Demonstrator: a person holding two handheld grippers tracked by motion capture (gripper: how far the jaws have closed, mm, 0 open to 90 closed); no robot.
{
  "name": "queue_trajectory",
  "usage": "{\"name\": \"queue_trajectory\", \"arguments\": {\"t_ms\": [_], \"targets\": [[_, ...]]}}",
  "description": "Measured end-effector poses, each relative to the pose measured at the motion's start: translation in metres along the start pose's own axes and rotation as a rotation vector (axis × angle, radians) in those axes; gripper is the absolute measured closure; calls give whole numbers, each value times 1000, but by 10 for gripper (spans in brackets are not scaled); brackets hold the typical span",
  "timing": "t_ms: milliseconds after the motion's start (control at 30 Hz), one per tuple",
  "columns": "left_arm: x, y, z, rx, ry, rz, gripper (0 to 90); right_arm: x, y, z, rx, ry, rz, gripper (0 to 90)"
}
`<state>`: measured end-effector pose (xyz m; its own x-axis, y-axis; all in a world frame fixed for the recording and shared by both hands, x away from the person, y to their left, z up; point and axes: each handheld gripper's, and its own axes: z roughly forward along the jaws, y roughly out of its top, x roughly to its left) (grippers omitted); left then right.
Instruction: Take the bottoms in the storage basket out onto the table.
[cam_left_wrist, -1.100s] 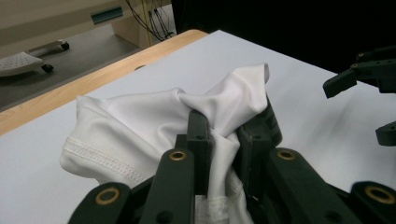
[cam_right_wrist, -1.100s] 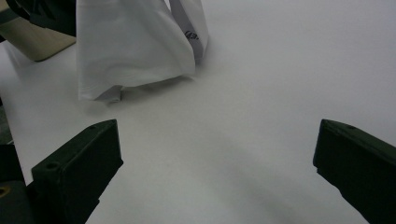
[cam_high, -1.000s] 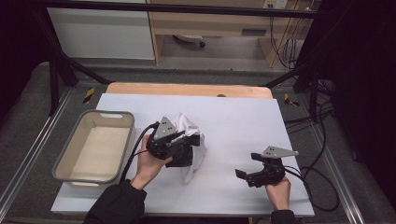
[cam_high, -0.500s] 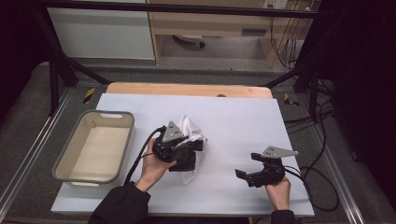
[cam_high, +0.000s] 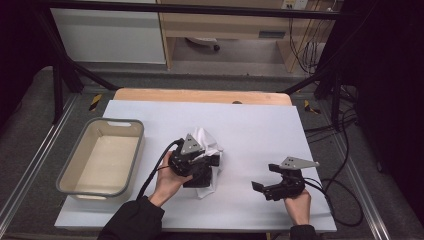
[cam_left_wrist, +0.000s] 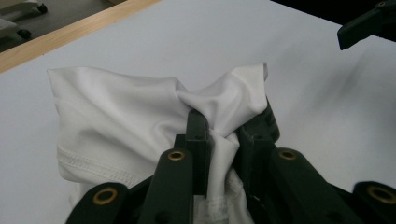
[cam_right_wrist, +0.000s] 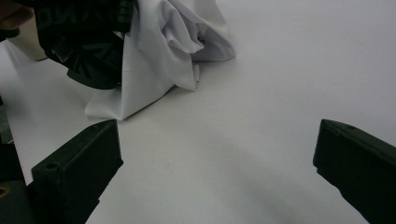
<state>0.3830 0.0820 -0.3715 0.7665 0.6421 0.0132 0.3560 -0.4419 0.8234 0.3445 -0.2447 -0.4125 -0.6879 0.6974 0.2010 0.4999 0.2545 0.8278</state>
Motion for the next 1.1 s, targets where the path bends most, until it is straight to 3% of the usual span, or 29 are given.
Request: {"name": "queue_trajectory", "arguments": {"t_ms": [767, 1100], "targets": [[-1, -22, 18, 82, -33, -13, 734, 0, 0, 0, 1, 0, 0, 17], [-2, -25, 20, 112, -24, 9, 698, 0, 0, 1, 4, 1, -2, 17]]}}
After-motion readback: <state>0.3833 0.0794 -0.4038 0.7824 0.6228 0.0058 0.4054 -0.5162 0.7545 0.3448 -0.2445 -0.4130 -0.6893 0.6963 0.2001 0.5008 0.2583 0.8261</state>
